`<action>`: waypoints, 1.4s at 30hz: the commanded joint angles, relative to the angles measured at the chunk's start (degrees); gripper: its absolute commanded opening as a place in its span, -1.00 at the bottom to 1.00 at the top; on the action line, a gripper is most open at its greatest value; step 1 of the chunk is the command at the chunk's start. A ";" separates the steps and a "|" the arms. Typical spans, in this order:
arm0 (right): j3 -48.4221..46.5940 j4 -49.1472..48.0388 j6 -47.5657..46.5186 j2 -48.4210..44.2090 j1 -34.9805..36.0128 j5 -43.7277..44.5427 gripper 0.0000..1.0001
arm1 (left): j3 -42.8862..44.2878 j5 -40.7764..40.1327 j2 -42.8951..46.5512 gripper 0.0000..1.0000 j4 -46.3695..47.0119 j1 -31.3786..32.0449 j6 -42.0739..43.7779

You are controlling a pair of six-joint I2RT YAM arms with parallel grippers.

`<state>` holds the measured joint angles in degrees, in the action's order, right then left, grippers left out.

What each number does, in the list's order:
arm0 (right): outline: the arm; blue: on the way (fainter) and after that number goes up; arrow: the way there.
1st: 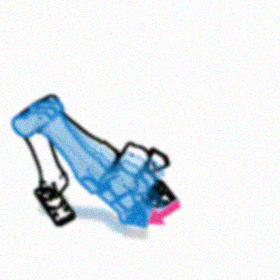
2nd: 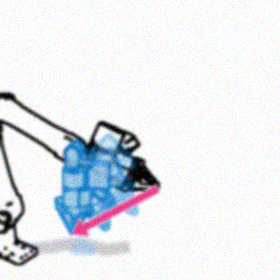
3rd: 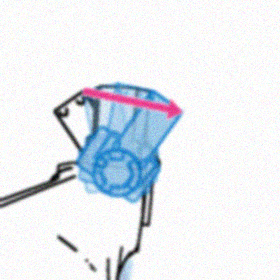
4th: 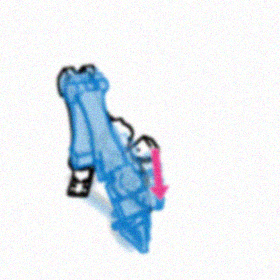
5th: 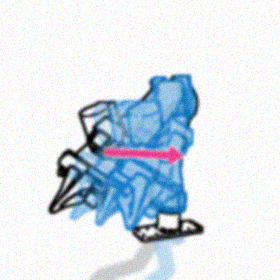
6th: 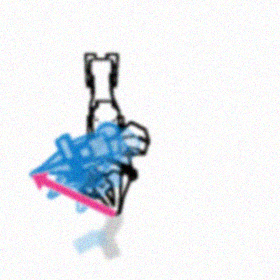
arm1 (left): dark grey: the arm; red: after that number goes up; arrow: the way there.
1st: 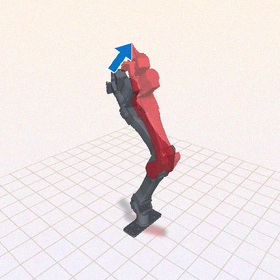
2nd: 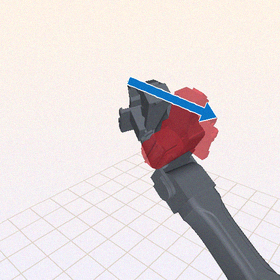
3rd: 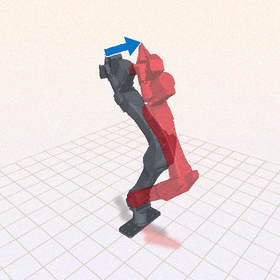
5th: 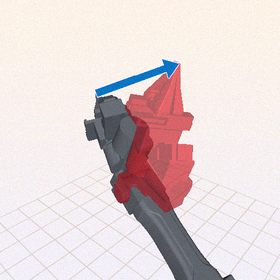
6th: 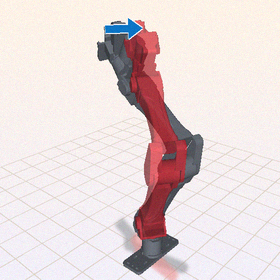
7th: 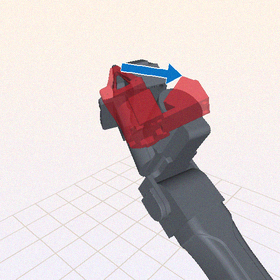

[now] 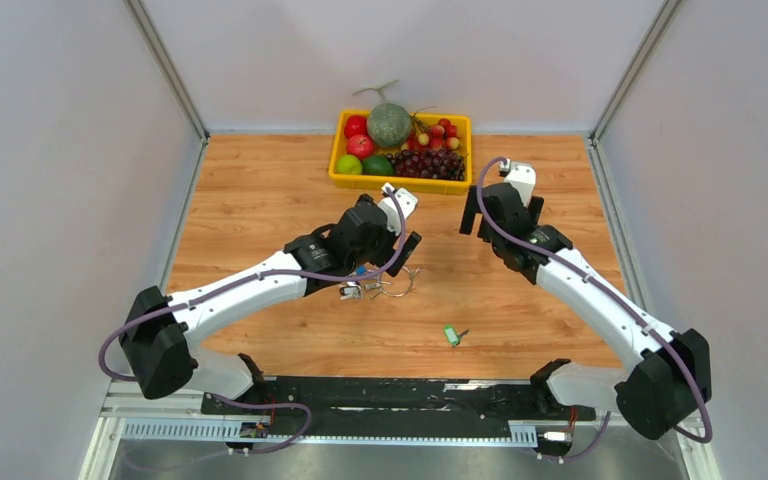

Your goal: Put the keys on the keyring

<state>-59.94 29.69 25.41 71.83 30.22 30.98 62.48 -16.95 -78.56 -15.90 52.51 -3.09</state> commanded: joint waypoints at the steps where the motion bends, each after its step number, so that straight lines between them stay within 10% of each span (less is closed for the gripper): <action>1: 3.99 -0.99 2.16 -6.99 0.28 1.65 1.00 | -0.41 6.77 -0.63 1.00 3.87 -0.91 -3.01; 27: 12.22 1.15 -2.22 -15.93 0.28 -20.45 0.99 | -1.68 15.15 -13.89 1.00 12.30 -1.29 -2.90; 42: 13.78 2.67 -1.78 -20.34 0.28 -23.57 0.99 | 5.94 20.64 -25.85 0.41 13.88 -1.35 -1.61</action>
<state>-46.63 32.62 23.68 52.90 30.26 8.84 65.52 0.67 -103.61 -4.56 51.31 -5.37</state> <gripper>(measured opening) 0.996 0.733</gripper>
